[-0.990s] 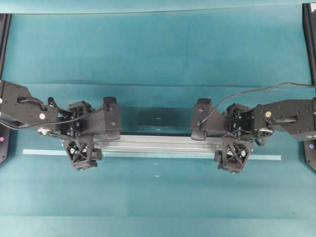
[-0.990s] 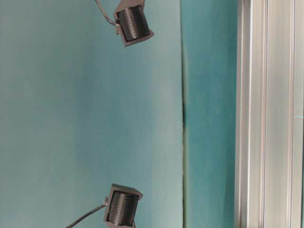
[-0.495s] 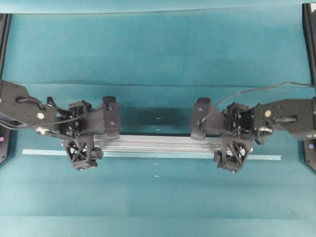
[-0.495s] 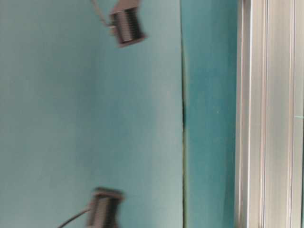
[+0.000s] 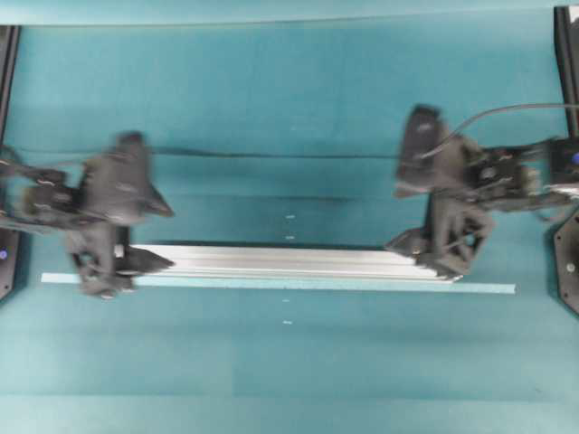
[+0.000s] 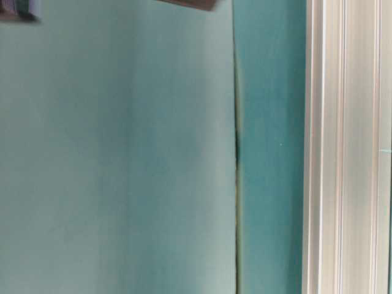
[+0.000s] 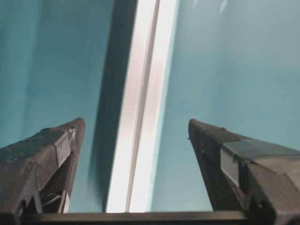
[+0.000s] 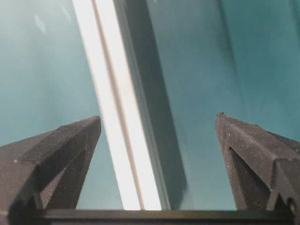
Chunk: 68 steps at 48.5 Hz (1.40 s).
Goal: Lift the metal rail with both hands and move it towards you.
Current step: 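Open both grippers and withdraw them outward from the rail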
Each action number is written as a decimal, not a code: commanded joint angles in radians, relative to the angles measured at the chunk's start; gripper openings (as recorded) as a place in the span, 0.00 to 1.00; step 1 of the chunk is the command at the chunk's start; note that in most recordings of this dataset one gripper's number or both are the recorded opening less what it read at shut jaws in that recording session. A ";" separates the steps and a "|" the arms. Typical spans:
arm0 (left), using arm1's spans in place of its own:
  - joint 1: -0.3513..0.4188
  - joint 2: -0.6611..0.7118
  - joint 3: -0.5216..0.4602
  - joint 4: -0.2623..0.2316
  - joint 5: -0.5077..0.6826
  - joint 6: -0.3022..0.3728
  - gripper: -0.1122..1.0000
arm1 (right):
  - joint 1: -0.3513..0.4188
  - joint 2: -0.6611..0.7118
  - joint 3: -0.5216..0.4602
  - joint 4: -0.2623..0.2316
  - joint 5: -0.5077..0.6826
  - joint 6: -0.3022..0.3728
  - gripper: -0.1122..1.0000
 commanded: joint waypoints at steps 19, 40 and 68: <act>0.003 -0.290 0.069 0.000 -0.023 0.002 0.89 | 0.002 -0.196 0.055 -0.005 -0.147 -0.006 0.99; -0.002 -0.430 0.080 0.000 -0.137 0.000 0.89 | 0.006 -0.394 0.117 -0.005 -0.230 -0.011 0.99; -0.003 -0.494 0.081 0.000 -0.225 -0.008 0.89 | 0.008 -0.588 0.147 0.000 -0.247 -0.002 0.99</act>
